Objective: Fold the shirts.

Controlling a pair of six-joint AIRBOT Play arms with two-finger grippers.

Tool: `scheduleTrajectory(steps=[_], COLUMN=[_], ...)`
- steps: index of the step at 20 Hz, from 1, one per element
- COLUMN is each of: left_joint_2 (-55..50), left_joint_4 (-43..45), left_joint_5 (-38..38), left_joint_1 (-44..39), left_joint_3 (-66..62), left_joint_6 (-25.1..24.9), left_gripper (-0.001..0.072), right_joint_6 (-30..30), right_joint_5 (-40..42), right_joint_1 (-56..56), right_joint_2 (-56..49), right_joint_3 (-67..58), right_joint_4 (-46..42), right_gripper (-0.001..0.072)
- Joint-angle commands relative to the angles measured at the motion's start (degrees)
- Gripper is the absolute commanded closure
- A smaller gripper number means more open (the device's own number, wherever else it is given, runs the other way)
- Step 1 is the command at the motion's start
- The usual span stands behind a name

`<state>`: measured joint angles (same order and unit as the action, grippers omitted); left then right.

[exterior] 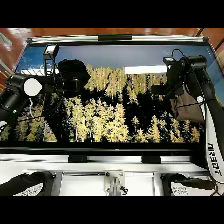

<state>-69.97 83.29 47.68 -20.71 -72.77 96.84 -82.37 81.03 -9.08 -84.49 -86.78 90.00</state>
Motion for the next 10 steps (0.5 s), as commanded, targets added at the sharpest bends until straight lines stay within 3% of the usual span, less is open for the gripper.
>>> scheduleTrajectory(steps=[1,3,7,10], left_joint_2=[-0.04,-0.31,-8.68,-19.17], left_joint_4=[-1.29,-1.20,1.51,1.36], left_joint_5=[-1.60,-2.67,-1.99,-0.09], left_joint_1=[0.00,0.00,6.49,12.66], left_joint_3=[-0.07,-0.09,-7.04,-17.40], left_joint_6=[0.13,-4.31,-0.63,-0.74], left_gripper=[0.0040,0.0042,0.0035,0.0030], right_joint_6=[-0.02,0.02,1.42,1.42], right_joint_5=[-1.22,-3.06,-8.41,-10.47], right_joint_1=[-0.04,-0.04,-0.04,-0.04], right_joint_2=[-0.04,-0.04,-0.04,-0.04], right_joint_3=[-0.04,-0.04,-0.04,-0.04], right_joint_4=[0.09,0.11,1.79,4.24], right_gripper=[0.0129,0.0129,0.0129,0.0129])
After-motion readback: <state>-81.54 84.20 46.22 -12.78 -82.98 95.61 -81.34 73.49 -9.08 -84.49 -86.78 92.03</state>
